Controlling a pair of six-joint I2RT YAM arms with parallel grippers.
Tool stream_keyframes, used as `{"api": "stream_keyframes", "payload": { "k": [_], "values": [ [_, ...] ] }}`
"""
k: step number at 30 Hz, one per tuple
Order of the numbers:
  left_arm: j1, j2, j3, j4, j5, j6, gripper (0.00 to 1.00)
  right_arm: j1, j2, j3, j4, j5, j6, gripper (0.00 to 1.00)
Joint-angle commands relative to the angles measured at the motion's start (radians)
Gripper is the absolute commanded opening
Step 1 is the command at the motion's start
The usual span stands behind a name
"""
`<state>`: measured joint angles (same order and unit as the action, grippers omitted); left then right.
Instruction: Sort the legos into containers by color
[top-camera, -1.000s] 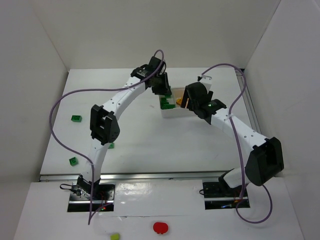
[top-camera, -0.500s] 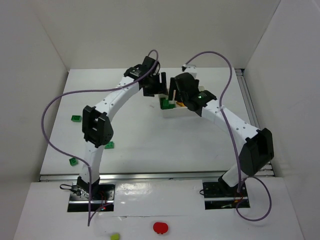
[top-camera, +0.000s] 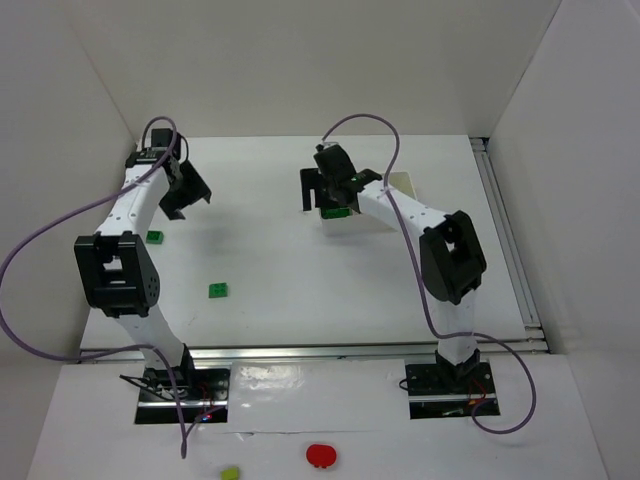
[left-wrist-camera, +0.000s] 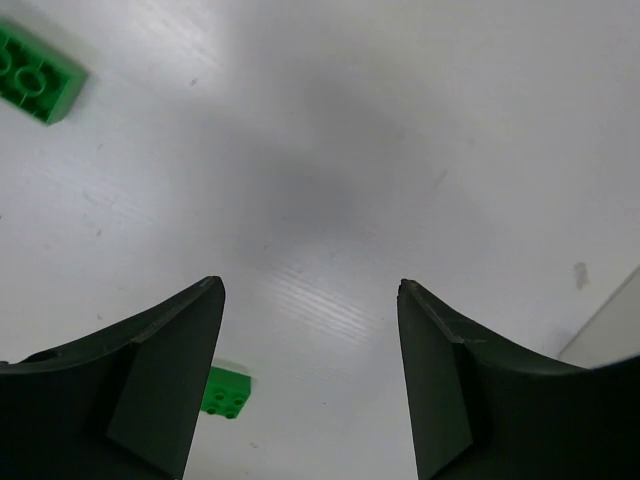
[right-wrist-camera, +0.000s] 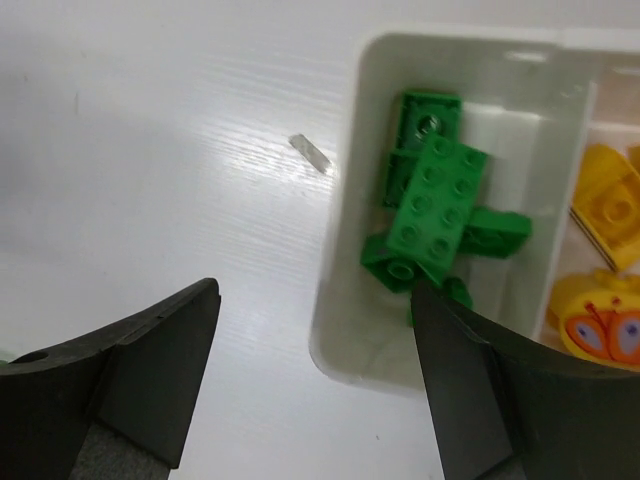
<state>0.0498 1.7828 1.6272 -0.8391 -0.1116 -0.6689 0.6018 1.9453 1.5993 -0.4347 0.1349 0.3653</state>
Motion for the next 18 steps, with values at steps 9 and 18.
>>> {"api": "stream_keyframes", "payload": {
  "k": [9,18],
  "values": [
    [0.070,-0.137,-0.182,-0.031,-0.103,-0.133,0.81,0.052,0.312,0.439,-0.097,-0.265,-0.046,0.84],
    [0.130,0.012,-0.203,-0.101,-0.204,-0.281,0.92,0.084,0.121,0.326,-0.052,-0.123,-0.078,0.85]
  ]
}}
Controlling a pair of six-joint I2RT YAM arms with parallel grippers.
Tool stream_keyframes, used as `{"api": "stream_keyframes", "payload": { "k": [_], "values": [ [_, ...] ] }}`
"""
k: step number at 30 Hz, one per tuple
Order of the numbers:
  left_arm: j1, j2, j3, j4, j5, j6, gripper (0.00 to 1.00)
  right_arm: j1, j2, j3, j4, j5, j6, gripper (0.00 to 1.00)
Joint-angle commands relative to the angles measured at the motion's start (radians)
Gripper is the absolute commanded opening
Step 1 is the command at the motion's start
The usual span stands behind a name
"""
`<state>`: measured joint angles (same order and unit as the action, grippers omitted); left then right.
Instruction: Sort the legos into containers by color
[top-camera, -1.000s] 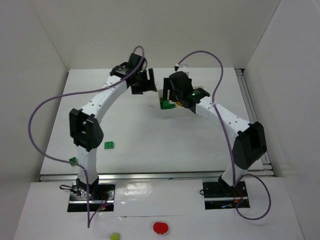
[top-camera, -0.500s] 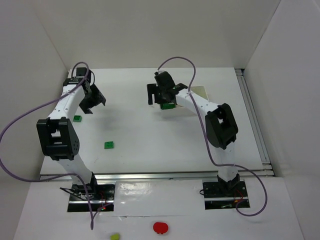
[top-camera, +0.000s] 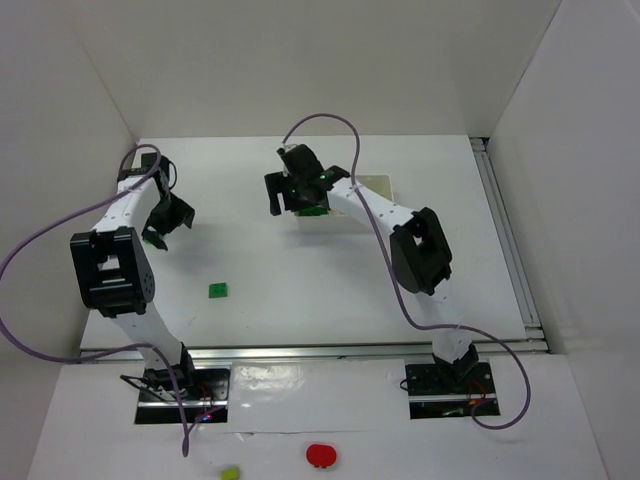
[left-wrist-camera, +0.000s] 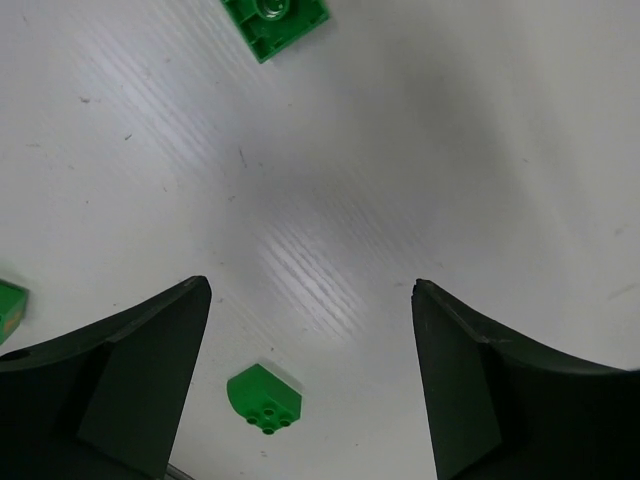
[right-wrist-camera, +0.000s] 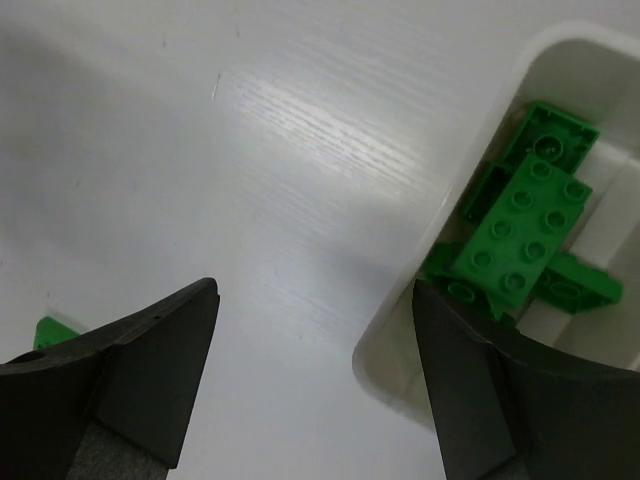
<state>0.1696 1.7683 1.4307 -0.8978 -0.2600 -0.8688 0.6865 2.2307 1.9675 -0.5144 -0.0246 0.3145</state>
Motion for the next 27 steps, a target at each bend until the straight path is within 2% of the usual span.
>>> {"api": "stream_keyframes", "payload": {
  "k": [1,6,10,11,15,26,27],
  "values": [
    [0.024,0.036,-0.019,-0.027,-0.056,-0.081,0.92,-0.010,-0.190,-0.065,0.028,0.055,-0.038,0.85],
    [0.067,0.111,0.006,0.019,-0.047,-0.090,0.93,-0.033,-0.363,-0.223,0.008,0.130,-0.049,0.85],
    [0.103,0.132,0.030,0.039,-0.047,-0.113,0.97,-0.053,-0.408,-0.246,-0.033,0.152,-0.049,0.85],
    [0.103,0.143,0.040,0.051,-0.047,-0.127,1.00,-0.053,-0.408,-0.246,-0.033,0.152,-0.049,0.85],
    [0.113,0.163,0.040,0.086,-0.047,-0.147,1.00,-0.053,-0.408,-0.246,-0.065,0.161,-0.038,0.85],
    [0.122,0.211,0.060,0.126,-0.172,-0.265,1.00,-0.053,-0.359,-0.191,-0.119,0.147,-0.009,0.85],
    [0.122,0.224,0.060,0.126,-0.182,-0.265,0.97,-0.053,-0.359,-0.180,-0.128,0.147,-0.009,0.85]
  ]
}}
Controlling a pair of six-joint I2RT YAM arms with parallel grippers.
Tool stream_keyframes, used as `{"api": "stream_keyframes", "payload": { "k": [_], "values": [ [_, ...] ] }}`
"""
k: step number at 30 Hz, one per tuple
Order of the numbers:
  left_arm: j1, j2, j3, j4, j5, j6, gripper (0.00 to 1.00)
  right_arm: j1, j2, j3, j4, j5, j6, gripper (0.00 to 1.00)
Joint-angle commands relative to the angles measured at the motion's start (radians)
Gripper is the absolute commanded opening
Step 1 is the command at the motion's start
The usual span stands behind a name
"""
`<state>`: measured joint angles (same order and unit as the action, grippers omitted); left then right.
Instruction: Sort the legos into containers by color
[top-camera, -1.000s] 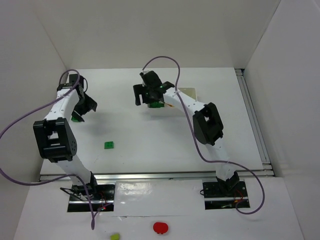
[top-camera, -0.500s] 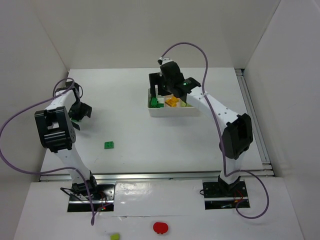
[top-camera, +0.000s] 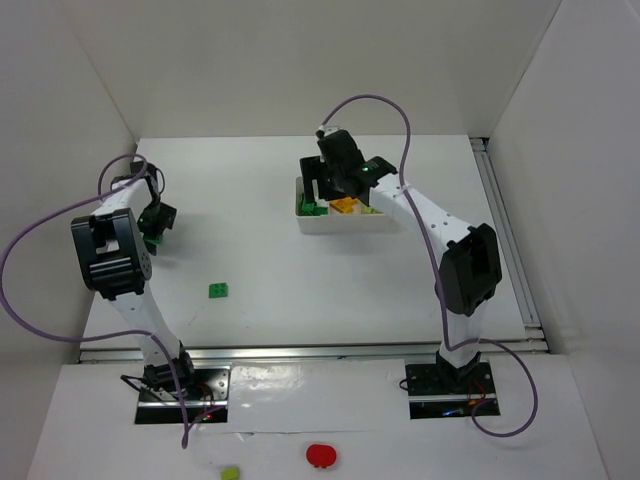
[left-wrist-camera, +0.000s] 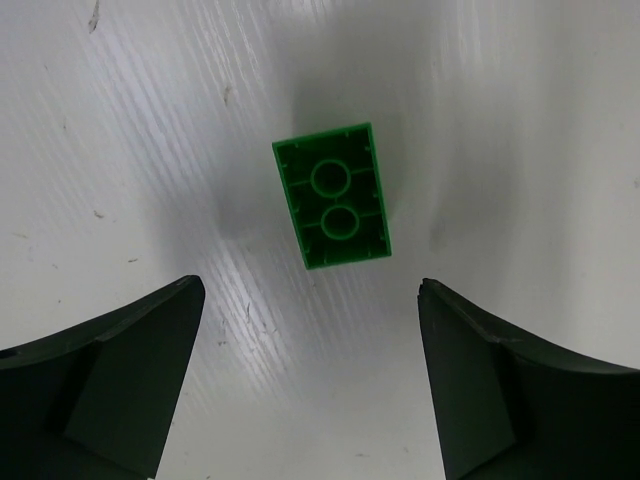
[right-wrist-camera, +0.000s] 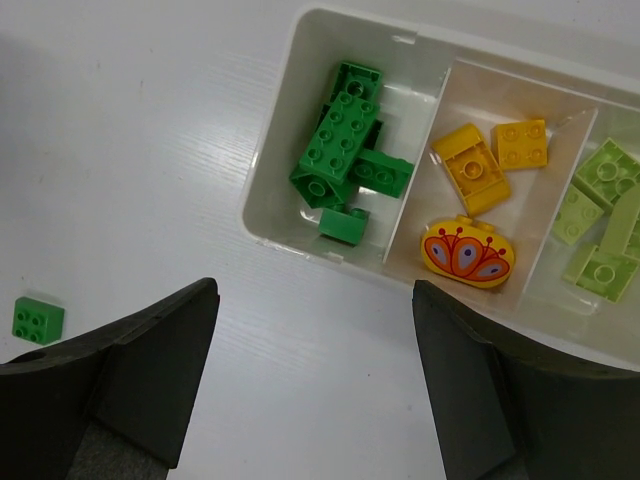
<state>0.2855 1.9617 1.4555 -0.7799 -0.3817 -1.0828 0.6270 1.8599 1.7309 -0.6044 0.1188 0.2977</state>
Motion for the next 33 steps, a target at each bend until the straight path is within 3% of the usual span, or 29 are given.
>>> {"api": "stream_keyframes", "payload": {
  "k": [1,12,13,14,19,23,33],
  "values": [
    [0.006,0.048,0.045,0.008,-0.069,-0.064,0.96,0.007,0.024,0.056,-0.038,0.013,0.008,0.85],
    [0.035,0.109,0.077,0.037,-0.028,-0.083,0.77,0.007,0.051,0.065,-0.049,0.013,0.018,0.85],
    [0.035,0.094,0.068,0.051,-0.016,-0.094,0.71,0.007,0.051,0.065,-0.049,0.022,0.018,0.85],
    [0.035,0.074,0.057,0.060,-0.003,-0.094,0.55,0.007,0.051,0.065,-0.049,0.022,0.018,0.85],
    [0.035,0.004,-0.006,0.083,-0.003,-0.094,0.16,0.007,0.042,0.056,-0.049,0.022,0.018,0.85],
    [0.035,-0.067,-0.029,0.083,-0.022,-0.085,0.02,0.007,0.033,0.035,-0.049,0.033,0.018,0.85],
    [0.014,-0.259,-0.141,0.109,-0.002,-0.026,0.00,0.007,-0.025,-0.042,-0.008,0.022,0.037,0.85]
  ]
}}
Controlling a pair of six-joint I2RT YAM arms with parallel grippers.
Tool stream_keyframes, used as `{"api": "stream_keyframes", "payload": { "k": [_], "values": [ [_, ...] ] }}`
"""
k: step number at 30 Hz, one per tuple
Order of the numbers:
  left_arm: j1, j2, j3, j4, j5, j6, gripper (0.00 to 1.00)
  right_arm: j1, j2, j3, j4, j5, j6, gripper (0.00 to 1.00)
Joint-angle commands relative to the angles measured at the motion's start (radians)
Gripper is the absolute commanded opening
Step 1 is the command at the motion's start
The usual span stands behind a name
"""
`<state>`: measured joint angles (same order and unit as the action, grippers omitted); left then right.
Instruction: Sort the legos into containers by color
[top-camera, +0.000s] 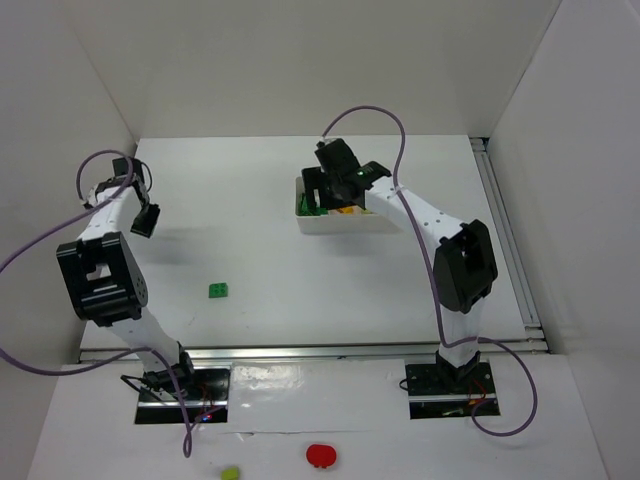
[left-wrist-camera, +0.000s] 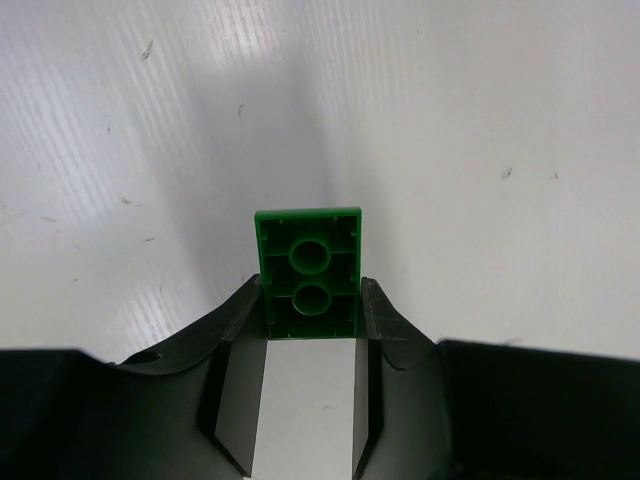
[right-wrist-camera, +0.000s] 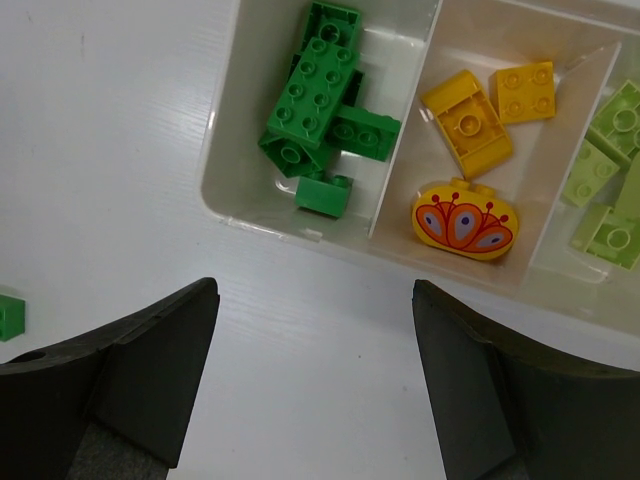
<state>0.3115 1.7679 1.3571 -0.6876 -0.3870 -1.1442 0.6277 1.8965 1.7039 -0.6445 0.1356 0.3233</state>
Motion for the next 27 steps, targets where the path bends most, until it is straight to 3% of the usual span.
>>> {"api": "stream_keyframes", "payload": {
  "k": [1,6,11,20,27],
  "values": [
    [-0.021,-0.074,-0.058,0.017,0.022,0.035,0.00,0.006,-0.062,-0.027,0.042,-0.004,0.020,0.85],
    [-0.095,-0.071,-0.131,0.039,0.092,0.044,0.00,0.006,-0.071,-0.036,0.051,-0.004,0.030,0.85],
    [-0.302,-0.035,-0.110,0.051,0.157,0.053,0.00,0.015,-0.080,-0.046,0.051,0.021,0.040,0.85],
    [-0.581,-0.058,0.140,0.051,0.245,0.194,0.00,0.006,-0.223,-0.118,0.032,0.247,0.078,0.85],
    [-0.698,0.108,0.364,0.051,0.345,0.276,0.00,-0.085,-0.506,-0.338,0.117,0.364,0.167,0.87]
  ]
}}
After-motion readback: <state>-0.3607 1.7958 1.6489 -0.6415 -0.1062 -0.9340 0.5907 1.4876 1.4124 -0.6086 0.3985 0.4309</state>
